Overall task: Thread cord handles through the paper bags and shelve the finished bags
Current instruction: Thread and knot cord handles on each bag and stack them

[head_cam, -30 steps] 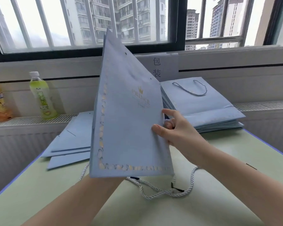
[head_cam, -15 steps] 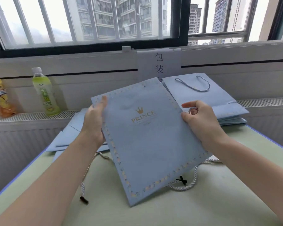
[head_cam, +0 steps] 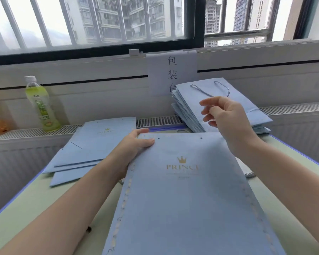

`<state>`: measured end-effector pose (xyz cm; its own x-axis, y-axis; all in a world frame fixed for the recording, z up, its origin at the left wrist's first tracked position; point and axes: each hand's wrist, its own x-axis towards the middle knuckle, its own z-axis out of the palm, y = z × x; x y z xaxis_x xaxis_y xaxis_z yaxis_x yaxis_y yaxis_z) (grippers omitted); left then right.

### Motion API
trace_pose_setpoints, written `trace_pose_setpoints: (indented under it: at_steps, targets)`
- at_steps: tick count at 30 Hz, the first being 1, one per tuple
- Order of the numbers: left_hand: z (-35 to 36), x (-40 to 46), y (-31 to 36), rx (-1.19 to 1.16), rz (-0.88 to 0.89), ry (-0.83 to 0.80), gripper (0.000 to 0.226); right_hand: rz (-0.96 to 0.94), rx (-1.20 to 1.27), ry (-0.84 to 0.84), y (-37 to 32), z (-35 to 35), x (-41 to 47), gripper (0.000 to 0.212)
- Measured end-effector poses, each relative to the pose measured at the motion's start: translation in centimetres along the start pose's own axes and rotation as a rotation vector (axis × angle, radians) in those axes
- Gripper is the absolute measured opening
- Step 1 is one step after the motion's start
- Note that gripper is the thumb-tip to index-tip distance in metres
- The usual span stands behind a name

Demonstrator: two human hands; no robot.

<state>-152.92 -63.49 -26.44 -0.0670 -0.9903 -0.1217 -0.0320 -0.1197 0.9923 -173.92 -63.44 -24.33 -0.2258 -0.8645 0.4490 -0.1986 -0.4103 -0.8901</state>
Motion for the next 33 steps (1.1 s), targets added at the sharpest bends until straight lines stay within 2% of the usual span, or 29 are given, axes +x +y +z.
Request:
trace_pose_setpoints:
  at_steps: [3,5,8,10,12,14,16,17,21,24,28,33]
  targets:
    - [1.4,-0.7,-0.5,0.089,-0.018,-0.035,0.030,-0.016,0.033,-0.081,-0.4,0.1,-0.3,0.035]
    - [2.1,-0.7,-1.0,0.160,0.021,0.006,0.022,-0.016,0.065,-0.234,-0.8,0.4,-0.7,0.038]
    - [2.5,0.1,-2.0,0.514,0.246,0.156,0.009,-0.032,0.101,-0.485,-0.8,1.3,-1.8,0.050]
    - [2.6,0.2,-2.4,0.701,0.375,0.201,0.010,-0.103,0.058,-0.547,-0.4,2.1,-2.5,0.038]
    - [2.5,0.4,-2.7,0.773,0.448,0.176,0.014,-0.199,-0.078,-0.513,0.5,2.9,-3.0,0.018]
    - [2.3,0.5,-2.9,0.803,0.482,0.139,0.017,-0.336,-0.372,-0.466,1.7,3.2,-3.2,0.006]
    - [2.0,0.6,-3.0,0.838,0.501,0.110,0.018,-0.450,-0.653,-0.436,3.0,3.2,-3.2,0.011]
    - [2.0,0.7,-3.0,0.849,0.507,0.096,0.016,-0.458,-0.705,-0.433,3.3,3.2,-3.3,0.013]
    - [2.1,0.8,-3.5,0.964,0.523,0.040,0.017,-0.386,-0.683,-0.427,3.7,3.2,-3.4,0.013]
    - [2.1,0.9,-3.9,1.098,0.589,0.031,0.023,-0.295,-0.701,-0.350,4.1,3.2,-3.3,0.012]
    - [2.2,0.7,-3.8,0.994,0.677,0.067,0.027,-0.279,-0.761,-0.358,4.2,3.2,-3.4,0.015]
    - [1.9,0.7,-3.8,1.036,0.764,0.116,0.015,-0.308,-0.779,-0.429,4.0,3.4,-3.8,0.013]
